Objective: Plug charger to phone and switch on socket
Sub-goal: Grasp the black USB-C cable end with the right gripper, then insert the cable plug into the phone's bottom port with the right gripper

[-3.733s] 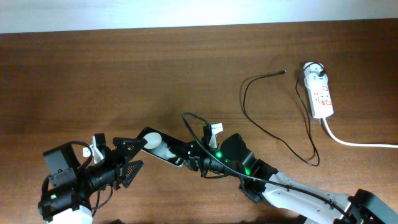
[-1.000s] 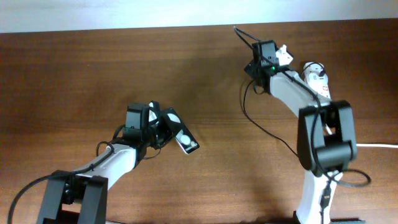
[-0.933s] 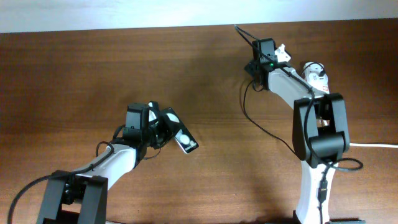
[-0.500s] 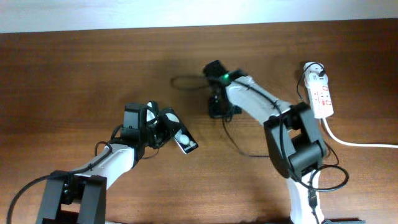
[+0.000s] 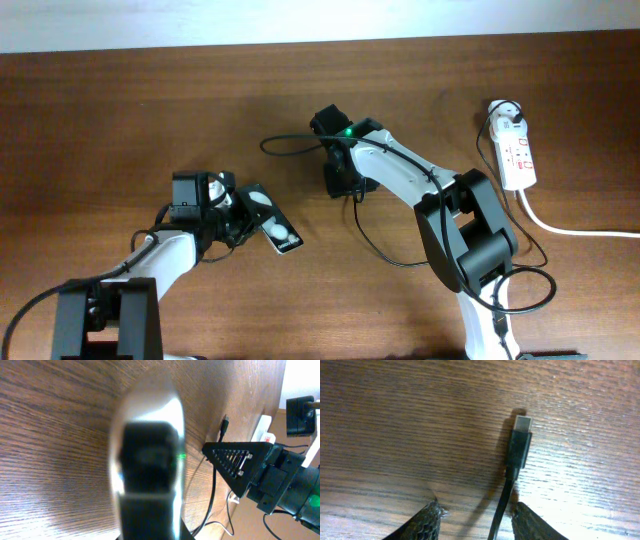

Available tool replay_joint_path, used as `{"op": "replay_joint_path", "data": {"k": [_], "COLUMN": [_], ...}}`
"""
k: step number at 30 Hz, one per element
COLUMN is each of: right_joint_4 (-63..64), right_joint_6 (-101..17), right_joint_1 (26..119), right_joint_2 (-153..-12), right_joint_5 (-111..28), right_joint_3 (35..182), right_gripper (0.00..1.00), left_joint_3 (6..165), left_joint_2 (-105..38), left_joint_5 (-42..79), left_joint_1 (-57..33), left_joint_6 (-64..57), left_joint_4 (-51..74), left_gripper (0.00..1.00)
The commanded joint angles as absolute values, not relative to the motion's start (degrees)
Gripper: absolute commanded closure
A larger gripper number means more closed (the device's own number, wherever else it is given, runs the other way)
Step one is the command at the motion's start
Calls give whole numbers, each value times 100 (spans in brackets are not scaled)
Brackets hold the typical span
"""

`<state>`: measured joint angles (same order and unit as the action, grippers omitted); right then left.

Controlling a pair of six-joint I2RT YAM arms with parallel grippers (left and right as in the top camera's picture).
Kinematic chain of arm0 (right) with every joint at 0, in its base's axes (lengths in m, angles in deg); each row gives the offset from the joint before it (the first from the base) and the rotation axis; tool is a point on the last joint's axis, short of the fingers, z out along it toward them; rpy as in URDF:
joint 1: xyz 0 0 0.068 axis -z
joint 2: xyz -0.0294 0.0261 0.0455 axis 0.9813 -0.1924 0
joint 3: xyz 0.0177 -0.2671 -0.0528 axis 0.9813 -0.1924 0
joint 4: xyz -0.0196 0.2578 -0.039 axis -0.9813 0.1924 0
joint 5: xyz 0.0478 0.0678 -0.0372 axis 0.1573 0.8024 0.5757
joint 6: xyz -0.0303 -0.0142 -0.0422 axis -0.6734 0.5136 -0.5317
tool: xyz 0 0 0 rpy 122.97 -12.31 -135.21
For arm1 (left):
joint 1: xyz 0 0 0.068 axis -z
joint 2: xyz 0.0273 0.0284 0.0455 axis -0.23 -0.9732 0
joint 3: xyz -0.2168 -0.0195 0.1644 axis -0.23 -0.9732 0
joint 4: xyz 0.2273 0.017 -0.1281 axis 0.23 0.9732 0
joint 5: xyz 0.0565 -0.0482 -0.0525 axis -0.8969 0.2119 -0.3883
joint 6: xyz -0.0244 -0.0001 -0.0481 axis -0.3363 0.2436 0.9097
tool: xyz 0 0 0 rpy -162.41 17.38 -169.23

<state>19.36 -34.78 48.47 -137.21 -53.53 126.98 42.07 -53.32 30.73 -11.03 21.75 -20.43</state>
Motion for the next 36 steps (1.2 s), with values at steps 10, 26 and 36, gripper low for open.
{"op": "replay_joint_path", "data": {"k": [10,26,36], "right_joint_4": [2651,205,527], "right_joint_6": [-3169,-1821,-1145], "right_joint_1": [4821,2451,2406], "right_joint_2": [-12410,-9190,-9188], "right_joint_5": [-4783,-3624,-4662], "right_joint_3": [12615,9227,9227], "right_gripper": [96,96,96], "left_joint_3": [4240,4240,4240], "left_joint_2": [-5328,-5328,-5328], "left_joint_5": [3864,5711,6694], "left_joint_1": [-1134,-933,-1645], "left_joint_6": [2079,2763,3141], "left_joint_4": [-2314,-5173,-5519], "left_gripper": [100,100,100]}}
